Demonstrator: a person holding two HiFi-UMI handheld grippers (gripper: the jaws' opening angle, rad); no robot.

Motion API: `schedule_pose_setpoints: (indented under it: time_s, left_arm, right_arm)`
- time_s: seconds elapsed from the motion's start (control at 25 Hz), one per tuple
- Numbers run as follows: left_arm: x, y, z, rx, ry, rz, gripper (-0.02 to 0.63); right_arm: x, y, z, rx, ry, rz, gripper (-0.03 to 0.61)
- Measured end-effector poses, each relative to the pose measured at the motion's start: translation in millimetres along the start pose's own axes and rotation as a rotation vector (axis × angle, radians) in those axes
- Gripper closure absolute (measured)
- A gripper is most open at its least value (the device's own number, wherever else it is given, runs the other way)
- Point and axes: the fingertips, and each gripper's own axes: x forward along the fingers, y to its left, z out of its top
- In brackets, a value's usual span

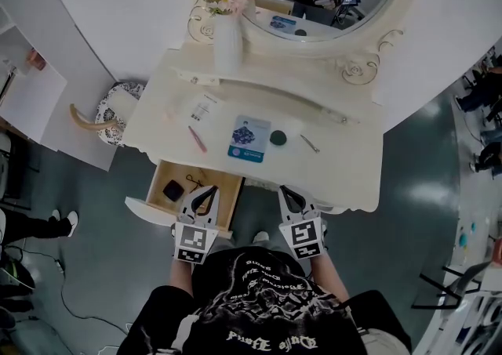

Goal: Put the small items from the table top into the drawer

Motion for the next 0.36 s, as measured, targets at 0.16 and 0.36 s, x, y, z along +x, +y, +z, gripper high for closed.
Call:
schedule_pose_setpoints:
  time_s: [0.16,0.36]
  left_arm:
    - [-0.6,-0.9,-1.0,0.001,0.004,0.004,0.598]
    - [-0.4,-3.1,0.2,0.004,0.003,0.005,0.598]
  right_arm:
    - [-0.7,-0.1,-2.2,-0.001,0.001,0.003,0.569]
    - [-1.8,-1.3,-3.2,-0.003,0.002,0.004,0.569]
